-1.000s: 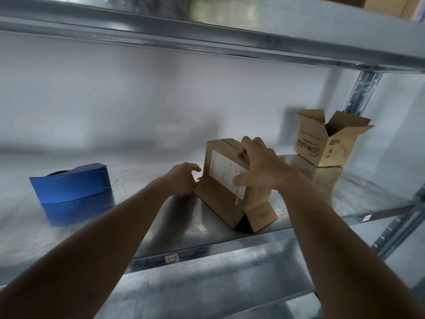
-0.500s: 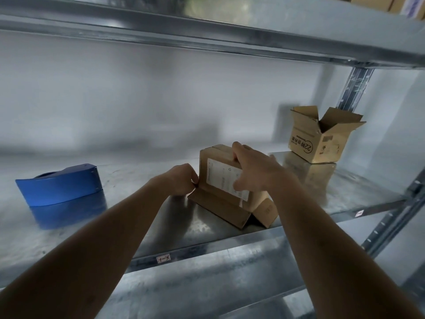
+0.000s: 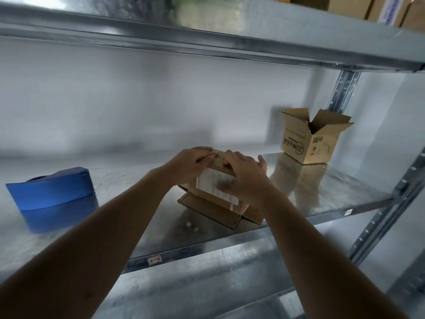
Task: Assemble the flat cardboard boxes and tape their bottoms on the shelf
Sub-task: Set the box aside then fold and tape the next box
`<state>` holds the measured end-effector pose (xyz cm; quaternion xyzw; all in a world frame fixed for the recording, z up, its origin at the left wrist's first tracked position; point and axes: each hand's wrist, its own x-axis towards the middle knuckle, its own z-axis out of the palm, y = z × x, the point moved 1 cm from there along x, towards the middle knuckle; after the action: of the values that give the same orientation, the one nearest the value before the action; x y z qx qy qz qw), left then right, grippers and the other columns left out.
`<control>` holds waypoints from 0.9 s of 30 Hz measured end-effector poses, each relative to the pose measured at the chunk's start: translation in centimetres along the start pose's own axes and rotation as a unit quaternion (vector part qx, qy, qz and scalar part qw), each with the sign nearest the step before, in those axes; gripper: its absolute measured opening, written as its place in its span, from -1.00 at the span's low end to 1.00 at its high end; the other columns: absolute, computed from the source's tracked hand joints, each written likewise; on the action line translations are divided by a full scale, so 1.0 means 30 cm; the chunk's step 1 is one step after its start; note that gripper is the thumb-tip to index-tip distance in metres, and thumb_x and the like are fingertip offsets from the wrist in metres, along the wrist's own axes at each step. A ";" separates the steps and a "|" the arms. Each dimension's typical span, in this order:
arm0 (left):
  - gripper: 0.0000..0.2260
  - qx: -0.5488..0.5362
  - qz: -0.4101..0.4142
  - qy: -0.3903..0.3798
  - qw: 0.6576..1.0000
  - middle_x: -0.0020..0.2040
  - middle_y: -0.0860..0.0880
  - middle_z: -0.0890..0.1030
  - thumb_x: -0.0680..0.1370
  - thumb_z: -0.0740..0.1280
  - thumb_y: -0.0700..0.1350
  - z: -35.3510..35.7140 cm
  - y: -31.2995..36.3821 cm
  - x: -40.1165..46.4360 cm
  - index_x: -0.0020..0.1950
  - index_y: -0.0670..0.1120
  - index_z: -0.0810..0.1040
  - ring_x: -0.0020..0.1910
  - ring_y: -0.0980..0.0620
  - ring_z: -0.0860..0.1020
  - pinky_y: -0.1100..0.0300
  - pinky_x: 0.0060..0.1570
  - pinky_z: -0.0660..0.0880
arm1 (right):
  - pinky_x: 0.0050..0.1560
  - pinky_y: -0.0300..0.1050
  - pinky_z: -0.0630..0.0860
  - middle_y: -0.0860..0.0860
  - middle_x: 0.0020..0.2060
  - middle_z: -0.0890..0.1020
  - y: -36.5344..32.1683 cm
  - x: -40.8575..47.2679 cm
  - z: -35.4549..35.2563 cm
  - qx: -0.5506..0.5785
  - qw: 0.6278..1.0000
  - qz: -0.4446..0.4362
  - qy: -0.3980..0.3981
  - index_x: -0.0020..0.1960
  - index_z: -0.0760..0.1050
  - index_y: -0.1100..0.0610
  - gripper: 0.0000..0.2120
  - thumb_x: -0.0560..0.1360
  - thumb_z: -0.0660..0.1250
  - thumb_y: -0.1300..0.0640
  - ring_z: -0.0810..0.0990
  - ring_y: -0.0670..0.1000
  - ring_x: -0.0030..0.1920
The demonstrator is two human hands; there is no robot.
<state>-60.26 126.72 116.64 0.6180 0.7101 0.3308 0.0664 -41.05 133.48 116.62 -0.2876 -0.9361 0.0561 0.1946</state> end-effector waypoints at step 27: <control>-0.62 0.179 -0.006 0.021 0.984 0.46 -0.02 0.53 0.74 0.14 0.07 -0.195 -0.059 -0.243 0.47 -0.03 0.54 0.43 0.03 0.46 0.22 0.40 0.31 | 0.52 0.17 0.34 0.01 0.35 0.58 -0.191 0.091 0.167 -0.046 0.993 -0.035 0.104 0.40 0.50 0.01 -0.58 0.70 0.10 -0.19 0.48 0.14 0.41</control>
<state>-63.02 117.71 117.91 0.6087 0.7626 0.2111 -0.0588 -48.07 130.29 114.18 -0.2677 -0.9217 -0.0240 0.2799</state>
